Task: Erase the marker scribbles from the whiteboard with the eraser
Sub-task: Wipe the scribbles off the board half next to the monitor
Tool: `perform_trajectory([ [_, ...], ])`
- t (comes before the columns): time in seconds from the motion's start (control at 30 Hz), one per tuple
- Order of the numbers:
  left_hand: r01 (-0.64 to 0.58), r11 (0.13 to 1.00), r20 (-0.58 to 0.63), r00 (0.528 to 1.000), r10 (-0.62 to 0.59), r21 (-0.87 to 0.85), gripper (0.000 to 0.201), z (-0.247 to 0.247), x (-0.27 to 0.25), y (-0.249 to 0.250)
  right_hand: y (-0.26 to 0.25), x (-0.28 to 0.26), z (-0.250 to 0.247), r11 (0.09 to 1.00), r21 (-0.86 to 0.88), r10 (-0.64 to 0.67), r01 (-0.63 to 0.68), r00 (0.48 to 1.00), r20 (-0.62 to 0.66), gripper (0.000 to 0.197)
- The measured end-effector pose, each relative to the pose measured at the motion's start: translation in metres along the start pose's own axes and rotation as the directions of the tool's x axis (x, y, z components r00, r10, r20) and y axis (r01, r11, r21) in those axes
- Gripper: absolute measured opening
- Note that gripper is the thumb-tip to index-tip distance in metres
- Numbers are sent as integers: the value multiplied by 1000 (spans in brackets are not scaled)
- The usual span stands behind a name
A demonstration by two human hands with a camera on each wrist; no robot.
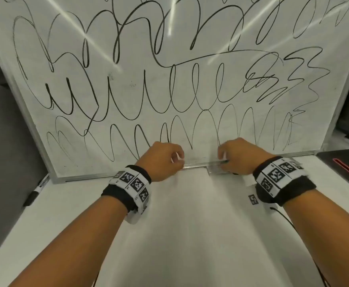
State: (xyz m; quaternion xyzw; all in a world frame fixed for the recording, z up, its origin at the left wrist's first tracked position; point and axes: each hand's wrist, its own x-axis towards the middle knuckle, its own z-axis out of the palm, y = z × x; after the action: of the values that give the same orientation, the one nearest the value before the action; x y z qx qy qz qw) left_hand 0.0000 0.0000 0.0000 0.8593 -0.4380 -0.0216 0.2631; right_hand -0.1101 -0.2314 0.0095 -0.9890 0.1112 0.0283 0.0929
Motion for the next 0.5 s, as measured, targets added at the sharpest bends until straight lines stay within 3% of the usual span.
perform_trajectory([
  [0.07,-23,986,181,983,-8,167,30,12,5,5,13,-5,-4,993,-85,90,-82,991,99,25],
  [0.17,-76,959,378,925,-35,273,57,42,15,14,34,-12,-3,977,-151,176,-149,967,186,44],
  [0.33,-232,913,512,858,31,334,85,79,43,42,54,-13,3,969,-153,222,-194,955,198,54],
  [0.5,-325,875,571,818,70,359,97,99,65,70,73,-12,9,969,-129,230,-213,963,139,55],
])
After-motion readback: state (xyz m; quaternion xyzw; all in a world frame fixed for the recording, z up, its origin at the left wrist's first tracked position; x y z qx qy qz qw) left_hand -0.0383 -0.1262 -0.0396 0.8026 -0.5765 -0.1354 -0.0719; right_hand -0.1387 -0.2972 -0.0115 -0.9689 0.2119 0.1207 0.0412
